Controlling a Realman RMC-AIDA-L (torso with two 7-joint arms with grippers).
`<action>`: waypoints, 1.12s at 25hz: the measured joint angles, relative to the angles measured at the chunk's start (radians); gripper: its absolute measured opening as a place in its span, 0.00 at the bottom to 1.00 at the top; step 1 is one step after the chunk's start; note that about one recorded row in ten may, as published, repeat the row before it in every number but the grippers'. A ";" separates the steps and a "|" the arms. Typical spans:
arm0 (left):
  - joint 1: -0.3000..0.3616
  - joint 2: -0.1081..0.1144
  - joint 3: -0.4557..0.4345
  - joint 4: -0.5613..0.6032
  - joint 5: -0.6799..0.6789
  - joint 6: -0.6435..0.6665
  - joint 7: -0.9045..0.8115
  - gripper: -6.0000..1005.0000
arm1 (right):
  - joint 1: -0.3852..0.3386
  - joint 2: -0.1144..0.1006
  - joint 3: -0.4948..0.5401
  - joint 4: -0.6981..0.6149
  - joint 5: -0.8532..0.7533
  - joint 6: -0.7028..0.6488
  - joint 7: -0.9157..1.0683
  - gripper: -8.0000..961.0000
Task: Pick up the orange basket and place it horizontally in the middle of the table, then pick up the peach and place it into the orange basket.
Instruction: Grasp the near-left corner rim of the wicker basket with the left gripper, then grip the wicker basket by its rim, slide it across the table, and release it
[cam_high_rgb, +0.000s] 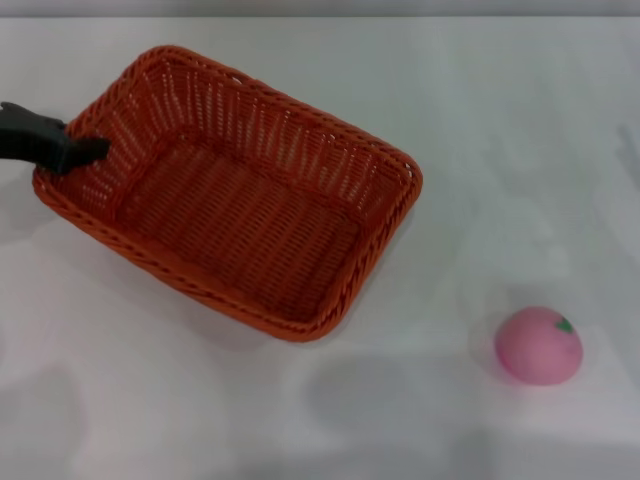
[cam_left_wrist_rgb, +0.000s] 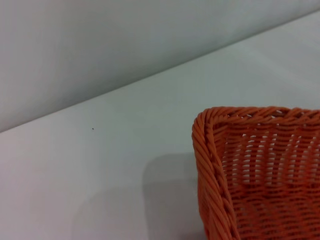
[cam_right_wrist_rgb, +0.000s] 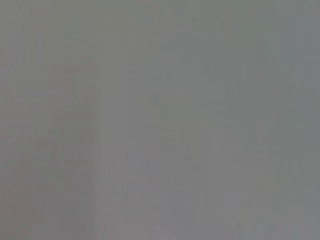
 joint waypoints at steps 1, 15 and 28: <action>0.001 0.000 0.000 -0.008 -0.001 -0.005 -0.011 0.18 | 0.001 0.000 0.000 0.001 0.000 0.001 0.000 0.88; -0.016 0.008 -0.007 -0.087 -0.004 -0.138 -0.258 0.17 | 0.022 0.000 0.004 0.006 0.002 -0.002 -0.002 0.88; -0.047 0.029 -0.006 -0.108 -0.005 -0.170 -0.490 0.17 | 0.032 0.000 0.004 0.000 0.002 -0.004 0.000 0.88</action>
